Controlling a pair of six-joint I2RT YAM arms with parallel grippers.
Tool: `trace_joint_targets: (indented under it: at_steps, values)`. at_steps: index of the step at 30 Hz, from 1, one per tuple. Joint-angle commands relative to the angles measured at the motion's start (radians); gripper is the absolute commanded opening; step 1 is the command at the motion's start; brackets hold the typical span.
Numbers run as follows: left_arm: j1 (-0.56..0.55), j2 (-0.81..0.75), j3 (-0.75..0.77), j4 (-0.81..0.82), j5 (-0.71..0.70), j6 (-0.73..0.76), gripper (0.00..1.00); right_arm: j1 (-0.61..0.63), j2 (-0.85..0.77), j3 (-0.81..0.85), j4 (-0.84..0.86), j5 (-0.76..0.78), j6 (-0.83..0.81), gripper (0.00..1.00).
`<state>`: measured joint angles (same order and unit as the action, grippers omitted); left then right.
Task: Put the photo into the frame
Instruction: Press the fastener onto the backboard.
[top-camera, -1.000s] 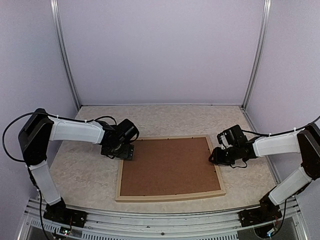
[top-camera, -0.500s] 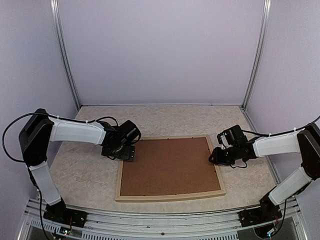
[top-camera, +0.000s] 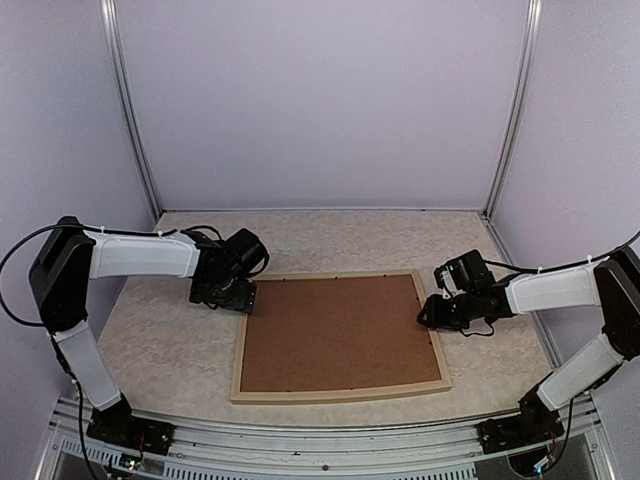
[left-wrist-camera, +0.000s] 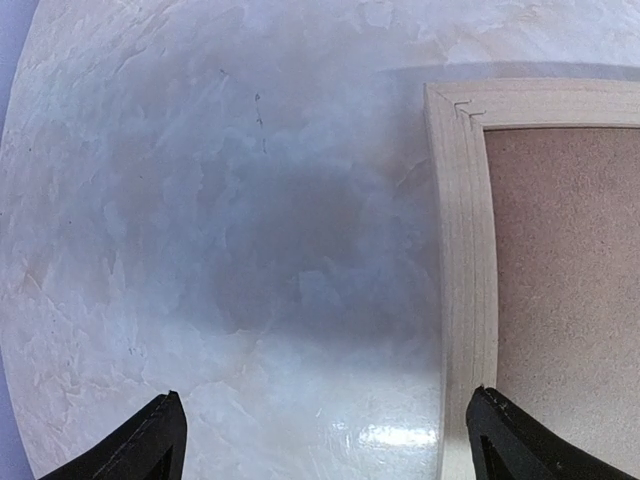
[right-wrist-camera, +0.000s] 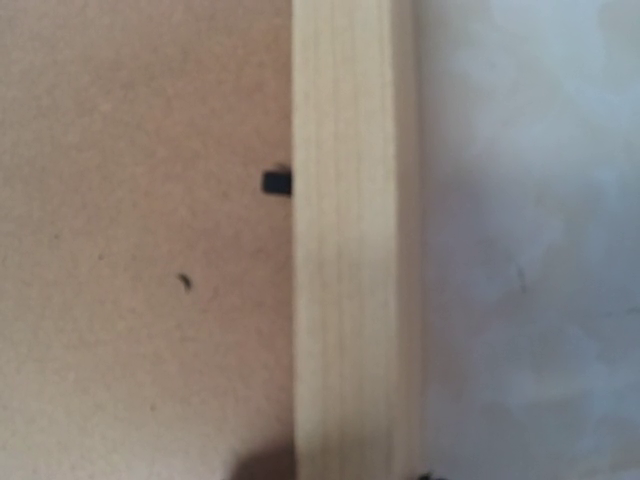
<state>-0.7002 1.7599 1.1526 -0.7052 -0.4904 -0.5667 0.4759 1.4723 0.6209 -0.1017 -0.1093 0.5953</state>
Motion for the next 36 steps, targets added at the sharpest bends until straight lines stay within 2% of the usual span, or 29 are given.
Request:
trace_joint_targets:
  at_steps: [1, 21, 30, 36]
  values:
    - [0.002, 0.039, 0.036, -0.018, 0.003, 0.029, 0.97, 0.016, 0.040, -0.026, -0.016, -0.008, -0.013, 0.39]
    - [-0.059, 0.115, 0.026, -0.031, 0.026, -0.010, 0.96, 0.016, 0.037, -0.020, -0.019, -0.008, -0.015, 0.39]
    - [-0.052, 0.007, 0.030, -0.010, -0.046, -0.022, 0.97, 0.015, 0.037, -0.018, -0.024, -0.006, -0.017, 0.39]
    - [-0.008, -0.052, 0.006, -0.013, -0.054, -0.008, 0.97, 0.016, 0.041, -0.013, -0.024, -0.009, -0.018, 0.39]
